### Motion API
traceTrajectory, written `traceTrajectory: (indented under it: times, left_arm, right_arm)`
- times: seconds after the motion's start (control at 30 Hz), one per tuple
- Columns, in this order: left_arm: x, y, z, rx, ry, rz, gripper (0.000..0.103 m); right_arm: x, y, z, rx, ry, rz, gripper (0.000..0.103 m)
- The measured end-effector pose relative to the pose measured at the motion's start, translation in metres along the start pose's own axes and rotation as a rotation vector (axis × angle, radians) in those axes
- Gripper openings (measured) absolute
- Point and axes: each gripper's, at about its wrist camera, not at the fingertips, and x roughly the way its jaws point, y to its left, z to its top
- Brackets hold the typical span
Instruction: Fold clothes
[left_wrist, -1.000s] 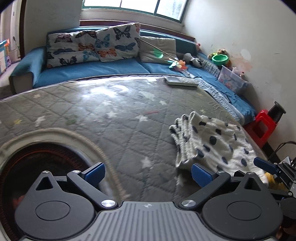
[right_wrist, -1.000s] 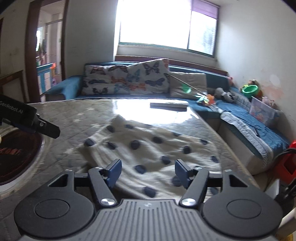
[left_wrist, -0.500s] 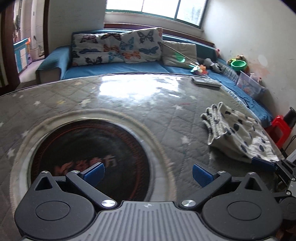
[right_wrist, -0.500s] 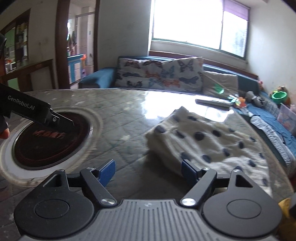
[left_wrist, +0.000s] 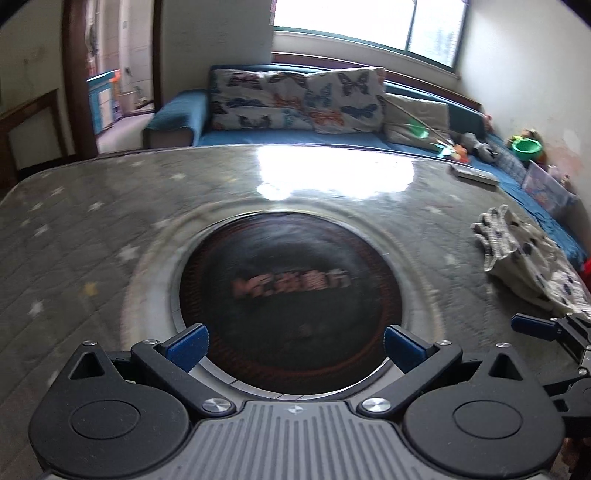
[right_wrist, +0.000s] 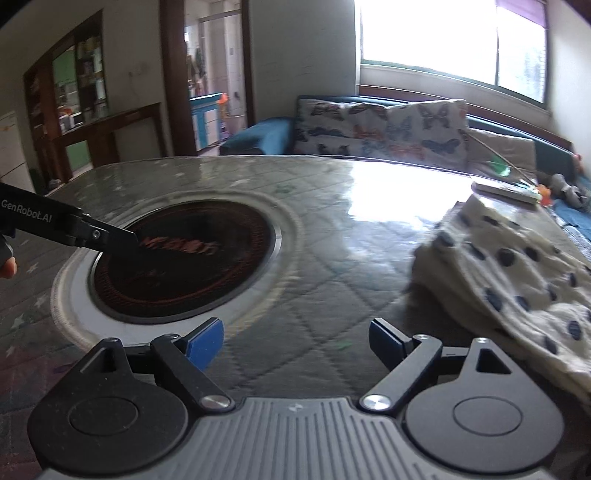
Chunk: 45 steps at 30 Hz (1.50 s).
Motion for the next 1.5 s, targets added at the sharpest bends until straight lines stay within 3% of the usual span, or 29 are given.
traceTrajectory:
  times: [0.4,0.67,1.5]
  left_arm:
    - [-0.028,0.074,-0.039,-0.148,-0.003,0.119,0.103]
    - [-0.035,0.108,-0.051,-0.202,-0.012,0.192,0.103]
    - [-0.014,0.135,-0.069,-0.21,-0.057,0.334,0.103]
  right_arm:
    - [0.014,0.039,-0.003,-0.071,0.003,0.101,0.103]
    - [0.022,0.056,-0.003,-0.111,0.005,0.155,0.103]
    - [0.041,0.074,-0.007,-0.18,0.028,0.176,0.103]
